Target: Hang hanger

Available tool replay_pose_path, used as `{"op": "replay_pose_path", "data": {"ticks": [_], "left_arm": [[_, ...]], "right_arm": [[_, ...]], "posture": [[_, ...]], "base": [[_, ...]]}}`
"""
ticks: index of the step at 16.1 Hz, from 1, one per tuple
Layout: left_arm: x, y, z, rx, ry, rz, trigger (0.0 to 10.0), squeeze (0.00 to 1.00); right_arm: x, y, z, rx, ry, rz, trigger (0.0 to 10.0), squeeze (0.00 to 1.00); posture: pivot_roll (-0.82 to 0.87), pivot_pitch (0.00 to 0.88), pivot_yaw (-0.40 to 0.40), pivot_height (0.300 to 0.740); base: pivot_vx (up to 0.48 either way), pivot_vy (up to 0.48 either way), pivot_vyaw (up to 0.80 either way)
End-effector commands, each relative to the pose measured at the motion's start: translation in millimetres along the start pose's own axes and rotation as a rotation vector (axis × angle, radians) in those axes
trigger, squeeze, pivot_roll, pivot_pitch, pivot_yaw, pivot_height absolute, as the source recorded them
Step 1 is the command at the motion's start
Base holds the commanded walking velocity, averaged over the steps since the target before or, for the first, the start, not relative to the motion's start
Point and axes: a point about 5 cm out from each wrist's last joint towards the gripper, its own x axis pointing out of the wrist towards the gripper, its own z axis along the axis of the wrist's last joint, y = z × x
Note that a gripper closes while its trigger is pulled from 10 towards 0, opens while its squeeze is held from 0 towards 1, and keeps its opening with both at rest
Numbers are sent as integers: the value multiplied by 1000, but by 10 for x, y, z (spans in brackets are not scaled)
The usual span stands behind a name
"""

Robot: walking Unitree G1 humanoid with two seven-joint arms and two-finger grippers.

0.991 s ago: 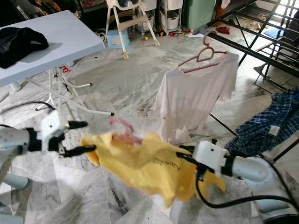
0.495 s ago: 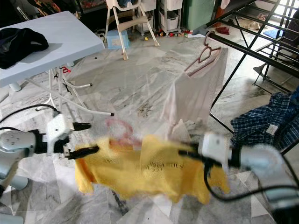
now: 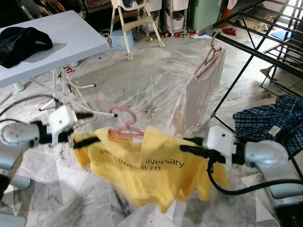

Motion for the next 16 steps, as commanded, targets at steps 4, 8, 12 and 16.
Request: {"op": "replay_pose_path", "data": {"ticks": [4, 8, 12, 16], "left_arm": [[-66, 35, -109, -9, 39, 1, 10000, 0], [-12, -53, -226, -41, 70, -60, 10000, 1000], [13, -117, -246, -104, 61, -140, 0, 0], [17, -115, -193, -106, 33, -169, 0, 0]], "right_arm": [[-24, -42, 112, -26, -42, -5, 10000, 0], [-22, -13, 168, -8, -69, 8, 10000, 0], [-33, -19, 160, -4, -66, 4, 10000, 0], [-33, 1, 128, 12, -55, 6, 10000, 0]], "posture": [[-131, 86, 94, 740], [-136, 87, 96, 740], [-138, 90, 95, 740], [-136, 93, 93, 740]], "base": [[0, 0, 0], [0, 0, 0], [0, 0, 0], [0, 0, 0]]}}
